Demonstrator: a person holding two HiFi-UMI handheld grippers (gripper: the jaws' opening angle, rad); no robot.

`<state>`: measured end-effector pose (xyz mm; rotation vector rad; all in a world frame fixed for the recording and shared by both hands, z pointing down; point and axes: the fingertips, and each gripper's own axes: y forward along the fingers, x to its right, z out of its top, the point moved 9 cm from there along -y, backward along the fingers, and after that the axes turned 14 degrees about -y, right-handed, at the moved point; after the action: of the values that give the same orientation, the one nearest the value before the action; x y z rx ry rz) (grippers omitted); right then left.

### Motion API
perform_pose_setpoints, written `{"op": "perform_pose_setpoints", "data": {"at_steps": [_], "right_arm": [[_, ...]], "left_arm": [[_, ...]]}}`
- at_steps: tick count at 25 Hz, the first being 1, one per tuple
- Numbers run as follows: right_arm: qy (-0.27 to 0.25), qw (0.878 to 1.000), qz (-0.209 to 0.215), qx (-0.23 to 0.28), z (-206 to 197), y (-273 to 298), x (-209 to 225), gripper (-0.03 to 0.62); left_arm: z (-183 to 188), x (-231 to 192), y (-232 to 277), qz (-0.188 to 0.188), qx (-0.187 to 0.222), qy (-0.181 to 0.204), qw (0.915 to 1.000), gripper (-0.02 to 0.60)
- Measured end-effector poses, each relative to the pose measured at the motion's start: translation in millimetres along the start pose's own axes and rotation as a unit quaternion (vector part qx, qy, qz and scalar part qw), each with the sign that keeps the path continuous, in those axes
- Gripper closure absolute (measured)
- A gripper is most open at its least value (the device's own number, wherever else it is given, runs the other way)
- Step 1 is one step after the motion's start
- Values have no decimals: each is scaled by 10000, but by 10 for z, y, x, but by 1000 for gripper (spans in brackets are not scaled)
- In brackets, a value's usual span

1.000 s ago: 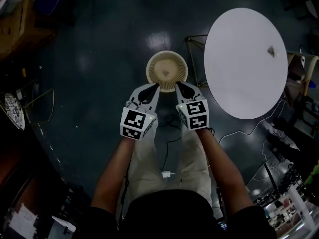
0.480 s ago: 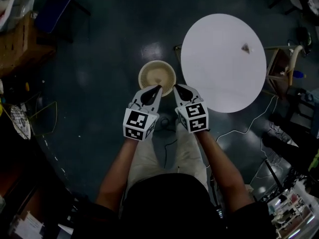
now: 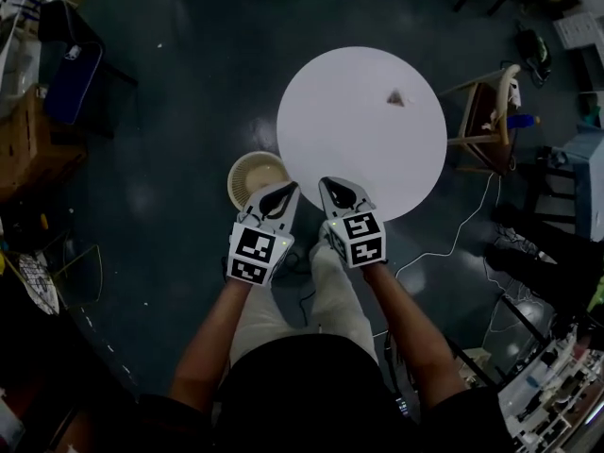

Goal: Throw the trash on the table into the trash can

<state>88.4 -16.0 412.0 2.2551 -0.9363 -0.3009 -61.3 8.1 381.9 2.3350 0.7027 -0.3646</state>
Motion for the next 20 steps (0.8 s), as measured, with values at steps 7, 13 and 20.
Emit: {"op": "perform_pose_setpoints", "data": {"at_steps": [7, 13, 20], "right_arm": [[150, 9987, -477, 99, -174, -399, 730, 574], [159, 9968, -781, 100, -337, -606, 1287, 573], [245, 9936, -1092, 132, -468, -587, 1992, 572]], "left_arm": [[274, 559, 540, -364, 187, -91, 9991, 568], [336, 938, 1015, -416, 106, 21, 9991, 568], [422, 1081, 1613, -312, 169, -82, 9993, 568]]}}
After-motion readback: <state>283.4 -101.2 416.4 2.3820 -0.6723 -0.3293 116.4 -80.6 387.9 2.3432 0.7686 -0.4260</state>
